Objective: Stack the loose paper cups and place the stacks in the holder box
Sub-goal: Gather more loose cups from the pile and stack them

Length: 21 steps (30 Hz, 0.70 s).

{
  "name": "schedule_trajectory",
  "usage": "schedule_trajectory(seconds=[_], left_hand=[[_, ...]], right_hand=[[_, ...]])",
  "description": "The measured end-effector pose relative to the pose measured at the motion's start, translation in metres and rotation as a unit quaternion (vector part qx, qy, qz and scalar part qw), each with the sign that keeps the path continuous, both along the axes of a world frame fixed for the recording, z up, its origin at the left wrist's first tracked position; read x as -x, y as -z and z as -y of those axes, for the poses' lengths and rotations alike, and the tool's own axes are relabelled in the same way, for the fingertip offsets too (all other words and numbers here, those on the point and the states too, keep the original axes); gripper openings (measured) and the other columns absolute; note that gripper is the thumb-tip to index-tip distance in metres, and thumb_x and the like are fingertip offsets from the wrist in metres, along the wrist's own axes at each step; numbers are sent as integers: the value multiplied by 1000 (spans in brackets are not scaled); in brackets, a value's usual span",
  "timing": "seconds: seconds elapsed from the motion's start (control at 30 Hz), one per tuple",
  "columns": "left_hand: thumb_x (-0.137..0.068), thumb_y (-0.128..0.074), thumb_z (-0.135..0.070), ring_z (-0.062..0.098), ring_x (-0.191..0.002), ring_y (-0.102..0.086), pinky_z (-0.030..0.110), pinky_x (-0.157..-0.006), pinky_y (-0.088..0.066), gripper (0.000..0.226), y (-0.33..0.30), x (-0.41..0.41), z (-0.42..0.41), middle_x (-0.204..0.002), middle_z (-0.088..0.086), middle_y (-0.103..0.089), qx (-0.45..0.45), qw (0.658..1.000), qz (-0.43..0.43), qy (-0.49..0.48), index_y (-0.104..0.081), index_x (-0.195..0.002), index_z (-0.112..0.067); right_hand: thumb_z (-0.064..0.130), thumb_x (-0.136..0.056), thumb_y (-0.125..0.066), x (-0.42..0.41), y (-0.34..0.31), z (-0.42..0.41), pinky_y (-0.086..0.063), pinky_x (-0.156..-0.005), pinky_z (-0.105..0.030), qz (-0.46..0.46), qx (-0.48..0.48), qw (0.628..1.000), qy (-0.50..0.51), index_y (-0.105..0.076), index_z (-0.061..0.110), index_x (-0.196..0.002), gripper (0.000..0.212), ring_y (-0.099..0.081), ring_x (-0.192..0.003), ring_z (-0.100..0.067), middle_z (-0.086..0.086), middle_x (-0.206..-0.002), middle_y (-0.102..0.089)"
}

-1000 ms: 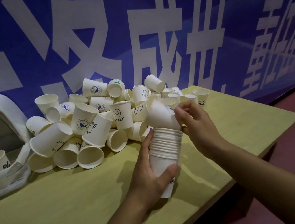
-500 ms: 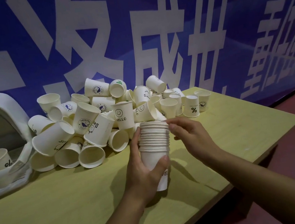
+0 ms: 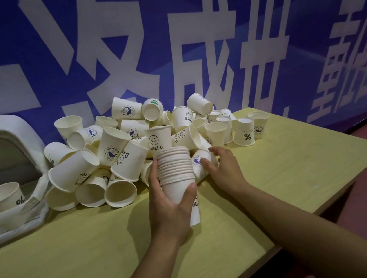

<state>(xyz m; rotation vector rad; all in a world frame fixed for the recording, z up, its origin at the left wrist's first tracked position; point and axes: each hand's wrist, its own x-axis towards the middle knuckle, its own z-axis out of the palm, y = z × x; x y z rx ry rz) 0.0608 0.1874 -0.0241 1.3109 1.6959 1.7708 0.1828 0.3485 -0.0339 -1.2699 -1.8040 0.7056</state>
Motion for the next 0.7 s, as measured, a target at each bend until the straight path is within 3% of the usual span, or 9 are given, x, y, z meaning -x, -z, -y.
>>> schedule_trajectory(seconds=[0.1,0.2,0.37,0.5,0.7], left_hand=[[-62,-67,-64,17,-119,-60,49,-94,-55,90,1,0,-1,-148,-18,-45,2,1000,-14,-8,-15,-135,-76],[-63,-68,-64,19,-119,-60,51,-93,-56,93,1,-1,-1,-149,-15,-45,13,1000,-20,-2,-17,-140,-72],[-64,-71,-61,24,-114,-63,53,-88,-58,94,3,-3,-1,-146,-12,-48,27,999,-33,14,-19,-142,-70],[-62,-71,-64,17,-106,-66,48,-84,-60,96,0,3,-1,-143,-14,-52,65,994,-55,66,-19,-142,-73],[-67,-74,-57,5,-126,-55,44,-104,-51,97,-3,8,-2,-152,-25,-42,86,985,-97,116,-18,-146,-69]], right_hand=[[32,-99,-56,1,6,3,-41,-101,-34,-11,-23,999,19,-60,13,-127,34,-51,-119,-25,-6,-125,-55],[27,-101,-54,-11,5,5,-41,-101,-32,-50,-44,997,28,-65,18,-115,20,-54,-116,-22,3,-117,-52],[42,-97,-52,-22,-6,10,-53,-96,-50,-289,-45,953,79,-61,41,-98,10,-60,-110,-17,5,-116,-61],[24,-105,-50,-24,-18,18,-59,-90,-44,-444,-8,895,37,-61,23,-101,11,-65,-113,-27,-7,-119,-63],[15,-105,-49,-23,-23,20,-59,-78,-33,-485,2,875,-18,-60,21,-98,14,-64,-102,-25,-3,-107,-64]])
